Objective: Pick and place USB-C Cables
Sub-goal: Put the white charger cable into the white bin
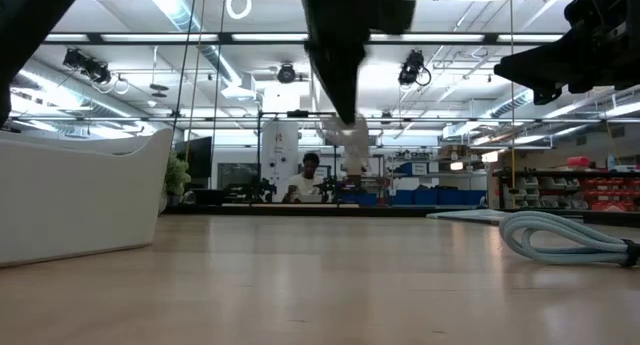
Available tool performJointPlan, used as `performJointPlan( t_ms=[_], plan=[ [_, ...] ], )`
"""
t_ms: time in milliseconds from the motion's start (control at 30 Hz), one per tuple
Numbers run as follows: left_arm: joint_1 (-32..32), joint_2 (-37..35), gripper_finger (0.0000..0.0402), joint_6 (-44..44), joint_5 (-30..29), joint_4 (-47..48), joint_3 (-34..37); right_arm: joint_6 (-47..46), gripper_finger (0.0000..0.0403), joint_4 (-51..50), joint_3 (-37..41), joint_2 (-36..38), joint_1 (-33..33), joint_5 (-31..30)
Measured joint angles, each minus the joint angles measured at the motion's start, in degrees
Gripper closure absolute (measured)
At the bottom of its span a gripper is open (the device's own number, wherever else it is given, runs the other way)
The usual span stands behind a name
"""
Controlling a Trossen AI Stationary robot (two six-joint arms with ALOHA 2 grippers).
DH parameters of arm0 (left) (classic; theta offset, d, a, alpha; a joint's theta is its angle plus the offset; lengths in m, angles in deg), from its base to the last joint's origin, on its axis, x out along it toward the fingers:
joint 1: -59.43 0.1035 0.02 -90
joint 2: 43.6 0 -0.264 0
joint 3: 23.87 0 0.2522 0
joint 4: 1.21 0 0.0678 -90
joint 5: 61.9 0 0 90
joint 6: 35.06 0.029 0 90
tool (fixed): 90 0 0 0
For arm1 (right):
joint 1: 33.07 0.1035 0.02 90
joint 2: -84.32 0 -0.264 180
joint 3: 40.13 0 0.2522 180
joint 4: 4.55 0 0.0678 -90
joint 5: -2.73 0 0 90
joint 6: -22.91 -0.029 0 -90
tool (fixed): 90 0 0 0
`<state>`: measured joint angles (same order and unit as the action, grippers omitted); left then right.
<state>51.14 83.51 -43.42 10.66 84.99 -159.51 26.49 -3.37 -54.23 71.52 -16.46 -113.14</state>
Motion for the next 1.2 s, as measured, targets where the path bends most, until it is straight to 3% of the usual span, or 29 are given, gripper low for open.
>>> performJointPlan(
  t_ms=[167, 367, 633, 833, 1000, 1200],
  plan=[
    [-8.94, -0.02, 0.0387, -0.23, 7.69, 9.76, -7.60, 0.00, 0.0306, -0.02, -0.01, 0.00, 0.00, -0.01],
    [-19.83, -0.02, 0.0387, -14.54, 5.24, 17.58, -8.73, 0.01, 0.0306, -0.02, -0.01, 0.00, 0.00, 0.00],
    [-31.33, -1.72, 0.0386, -32.50, 4.38, 17.60, -6.52, 0.00, 0.0306, 0.02, 0.00, 0.02, 0.01, 0.00],
    [-36.84, -2.65, 0.0385, -35.32, 2.37, 17.58, -6.46, 0.00, 0.0306, 0.00, -0.01, 0.01, 0.00, -0.01],
    [-39.92, -2.89, 0.0385, -39.60, 7.48, 17.38, -5.34, 0.00, 0.0306, 0.00, 0.00, 0.01, 0.00, 0.00],
    [-41.42, -6.03, 0.0386, -43.86, 9.02, 17.57, 5.12, 0.00, 0.0306, 0.00, 0.00, 0.01, 0.02, 0.00]
  ],
)
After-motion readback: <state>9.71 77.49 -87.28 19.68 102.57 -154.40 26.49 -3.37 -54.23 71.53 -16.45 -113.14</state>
